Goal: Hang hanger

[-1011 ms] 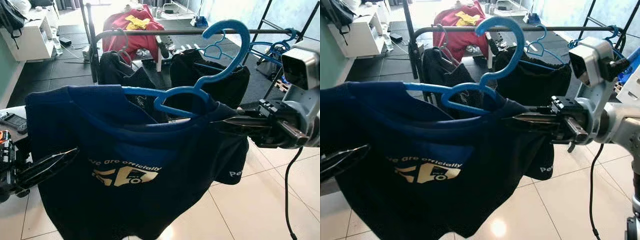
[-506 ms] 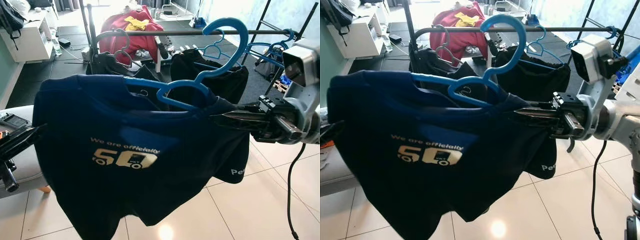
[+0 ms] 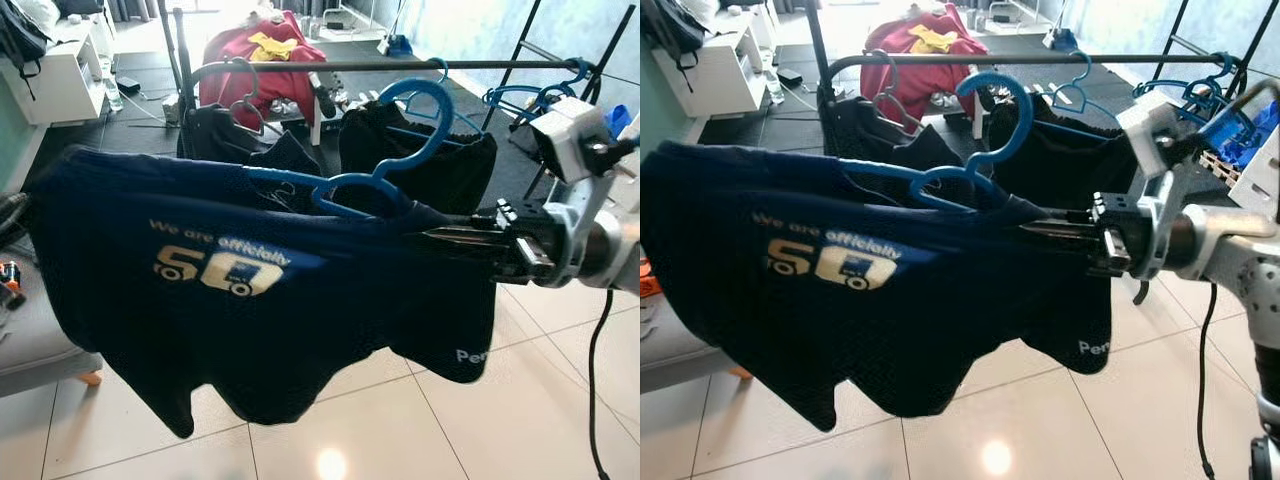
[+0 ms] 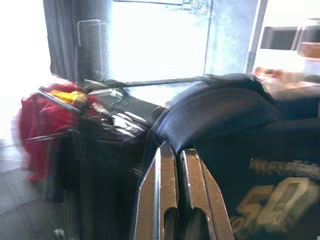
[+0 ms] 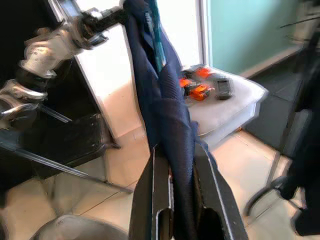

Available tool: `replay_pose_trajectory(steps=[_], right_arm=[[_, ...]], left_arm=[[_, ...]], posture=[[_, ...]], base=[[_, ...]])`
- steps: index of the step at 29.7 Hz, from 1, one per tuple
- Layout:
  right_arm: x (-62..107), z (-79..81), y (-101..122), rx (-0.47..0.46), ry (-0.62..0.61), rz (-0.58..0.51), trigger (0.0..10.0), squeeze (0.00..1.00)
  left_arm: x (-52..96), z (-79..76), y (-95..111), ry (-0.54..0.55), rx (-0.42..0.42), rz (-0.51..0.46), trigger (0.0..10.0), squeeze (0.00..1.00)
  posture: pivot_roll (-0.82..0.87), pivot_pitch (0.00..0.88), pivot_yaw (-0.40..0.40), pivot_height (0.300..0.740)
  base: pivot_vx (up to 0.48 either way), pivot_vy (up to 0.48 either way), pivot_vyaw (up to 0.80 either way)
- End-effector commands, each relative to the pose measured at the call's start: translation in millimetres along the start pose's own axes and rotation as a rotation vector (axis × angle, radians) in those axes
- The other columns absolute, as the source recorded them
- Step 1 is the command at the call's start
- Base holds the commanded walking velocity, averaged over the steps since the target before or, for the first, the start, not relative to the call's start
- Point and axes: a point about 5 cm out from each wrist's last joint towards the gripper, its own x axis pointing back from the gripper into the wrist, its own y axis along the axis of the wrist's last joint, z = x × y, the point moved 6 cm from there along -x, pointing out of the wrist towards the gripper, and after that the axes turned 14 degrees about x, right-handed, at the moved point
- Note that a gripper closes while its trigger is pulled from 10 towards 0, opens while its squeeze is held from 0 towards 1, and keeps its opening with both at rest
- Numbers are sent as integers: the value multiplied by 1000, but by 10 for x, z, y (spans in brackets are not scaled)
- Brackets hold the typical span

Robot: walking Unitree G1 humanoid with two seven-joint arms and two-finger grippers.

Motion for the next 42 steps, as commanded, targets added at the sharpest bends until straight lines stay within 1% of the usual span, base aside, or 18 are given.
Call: replay_pose_trajectory(steps=[1, 7, 11, 20, 23, 24, 25, 26, 27, 28, 29, 30, 31, 32, 33, 34, 35, 42], right_arm=[[67, -132, -152, -17, -99, 63, 0, 0], [35, -178, -127, -4, -133, 45, 0, 0], [73, -455, 42, 20, -284, -44, 0, 0], [173, -781, -30, 30, -470, 6, 0, 0], [206, -966, -21, 19, -581, -28, 0, 0], [206, -966, -21, 19, -581, -28, 0, 0], [185, -971, 4, 13, -582, -52, 0, 0], [121, -917, 42, 7, -546, -82, 0, 0], [121, -917, 42, 7, -546, -82, 0, 0], [29, -825, 65, 9, -486, -97, 0, 0], [29, -825, 65, 9, -486, -97, 0, 0], [-66, -709, 44, 13, -413, -85, 0, 0], [-66, -709, 44, 13, -413, -85, 0, 0], [-192, -506, -64, 33, -288, -21, 0, 0], [-210, -453, -114, 36, -250, 7, 0, 0], [-210, -453, -114, 36, -250, 7, 0, 0], [-219, -414, -143, 41, -215, 30, 0, 0], [-217, -313, -179, 81, -100, 93, 0, 0]], left_arm=[[153, 535, 178, 333, -34, -132, 3961, 0], [244, 815, 134, 573, -23, -178, 3451, 0], [504, 973, -270, 826, -47, -63, 2824, 0], [539, 875, -351, 853, -27, -74, 2824, 0], [142, 334, -514, 552, 123, -64, 4549, 0], [142, 334, -514, 552, 123, -64, 4549, 0], [35, 127, -585, 450, 182, -46, 4588, 0], [-60, -179, -726, 296, 257, 18, 7490, 0], [-60, -179, -726, 296, 257, 18, 7490, 0], [-99, -566, -914, 120, 304, 130, 10000, 0], [-99, -566, -914, 120, 304, 130, 10000, 0], [-45, -917, -1112, -46, 262, 269, 10000, 0], [-45, -917, -1112, -46, 262, 269, 10000, 0], [130, -1258, -1411, -214, 223, 474, 10000, 0], [155, -1251, -1461, -215, 226, 519, 10000, 706], [155, -1251, -1461, -215, 226, 519, 10000, 706], [173, -1234, -1458, -238, 185, 558, 10000, 1000], [180, -1052, -1220, -276, -9, 585, 10000, 1000]], posture=[[-74, 87, -37, 740], [-74, 90, -35, 740], [-75, 93, -33, 740], [-65, 96, -37, 740], [-49, 98, -39, 740], [-49, 98, -39, 740], [-46, 98, -39, 740], [-46, 98, -38, 740], [-46, 98, -38, 740], [-50, 97, -35, 740], [-50, 97, -35, 740], [-53, 98, -36, 740], [-53, 98, -36, 740], [-55, 98, -36, 740], [-55, 98, -37, 740], [-55, 98, -37, 740], [-59, 96, -38, 740], [-64, 90, -39, 740]], base=[[0, 0, 0], [0, 0, 0], [0, 0, 0], [0, 0, 0], [0, 0, 0], [0, 0, 0], [0, 0, 0], [0, 0, 0], [0, 0, 0], [0, 0, 0], [0, 0, 0], [0, 0, 0], [0, 0, 0], [0, 0, 0], [0, 0, 0], [0, 0, 0], [0, 0, 0], [0, 0, 0]])
